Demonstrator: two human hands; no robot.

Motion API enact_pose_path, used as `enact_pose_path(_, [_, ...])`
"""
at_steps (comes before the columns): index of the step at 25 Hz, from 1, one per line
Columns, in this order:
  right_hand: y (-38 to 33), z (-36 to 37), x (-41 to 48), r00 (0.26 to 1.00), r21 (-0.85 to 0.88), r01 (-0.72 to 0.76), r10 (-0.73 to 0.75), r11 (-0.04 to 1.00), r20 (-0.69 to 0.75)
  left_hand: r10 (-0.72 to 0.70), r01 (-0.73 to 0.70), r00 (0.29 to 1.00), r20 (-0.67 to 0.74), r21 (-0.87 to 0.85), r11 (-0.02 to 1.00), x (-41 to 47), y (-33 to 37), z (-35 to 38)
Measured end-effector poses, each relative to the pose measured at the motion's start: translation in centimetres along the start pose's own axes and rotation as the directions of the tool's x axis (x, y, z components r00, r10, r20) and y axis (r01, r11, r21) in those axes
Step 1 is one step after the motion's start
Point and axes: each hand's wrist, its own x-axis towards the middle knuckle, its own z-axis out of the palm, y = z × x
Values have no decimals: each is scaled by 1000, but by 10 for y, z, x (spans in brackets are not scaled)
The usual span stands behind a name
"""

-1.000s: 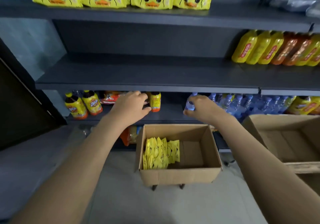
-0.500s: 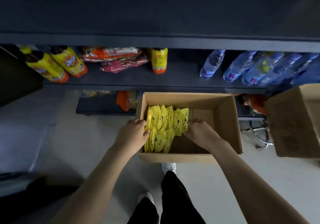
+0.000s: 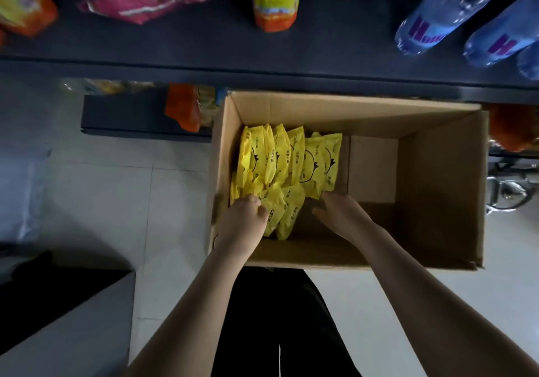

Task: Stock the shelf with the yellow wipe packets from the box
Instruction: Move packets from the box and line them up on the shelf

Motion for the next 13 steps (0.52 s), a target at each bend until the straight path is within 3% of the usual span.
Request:
enact_pose_path(2, [-2,20,24,996,126,-81,76,989,39,-71,75,995,70,-64,995,15,-12,17])
enact_pose_path(4, [-6,40,47,970,353,-243,219,903,106,-144,162,981,129,-141,977,23,-21,29])
enact_pose_path(7, [-12,67,74,876,706,-469,386,532,291,-246,290,952,184,-277,916,30,-31,43])
enact_pose_path(8, [-13,78,80,852,758,-497,406,422,332,-294,345,935,199,-319,883,31,-33,46])
enact_pose_path(10, [-14,92,88,824,808,-509,440,297,358,-402,472,881,249,-408,782,36,-31,51])
enact_pose_path(13, [-8,96,92,814,832,-493,472,256,337,-497,577,813,305,-536,616,43,-27,66])
